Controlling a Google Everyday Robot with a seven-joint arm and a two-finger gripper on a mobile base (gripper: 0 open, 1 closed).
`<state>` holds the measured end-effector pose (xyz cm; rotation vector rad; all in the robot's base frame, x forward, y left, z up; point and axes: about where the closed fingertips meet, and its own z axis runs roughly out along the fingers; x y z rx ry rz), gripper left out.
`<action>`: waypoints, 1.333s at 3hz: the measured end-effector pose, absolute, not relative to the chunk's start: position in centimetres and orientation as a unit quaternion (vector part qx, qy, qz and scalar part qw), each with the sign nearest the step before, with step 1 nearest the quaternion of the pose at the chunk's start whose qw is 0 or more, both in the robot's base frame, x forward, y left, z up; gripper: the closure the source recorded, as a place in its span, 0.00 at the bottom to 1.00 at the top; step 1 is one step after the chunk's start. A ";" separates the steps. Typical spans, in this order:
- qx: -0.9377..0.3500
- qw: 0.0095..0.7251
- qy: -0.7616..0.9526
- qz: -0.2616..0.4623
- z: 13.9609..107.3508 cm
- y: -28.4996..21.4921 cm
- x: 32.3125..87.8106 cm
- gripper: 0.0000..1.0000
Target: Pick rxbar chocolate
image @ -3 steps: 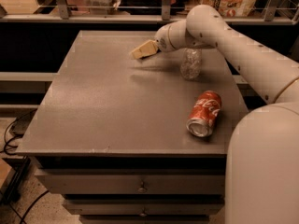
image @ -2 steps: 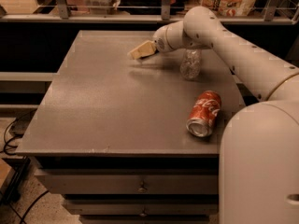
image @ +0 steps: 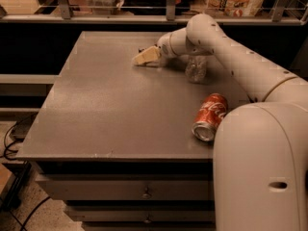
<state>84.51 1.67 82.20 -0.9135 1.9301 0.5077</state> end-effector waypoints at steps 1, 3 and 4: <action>-0.372 0.461 0.781 0.196 82.8 1.8 84.3 0.19; -0.375 0.478 0.773 0.184 84.7 2.1 83.7 0.65; -0.386 0.493 0.758 0.184 86.7 2.9 83.4 0.88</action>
Offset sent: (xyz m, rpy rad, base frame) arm -0.0074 -0.0019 0.0327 -0.0277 -0.0702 -0.0313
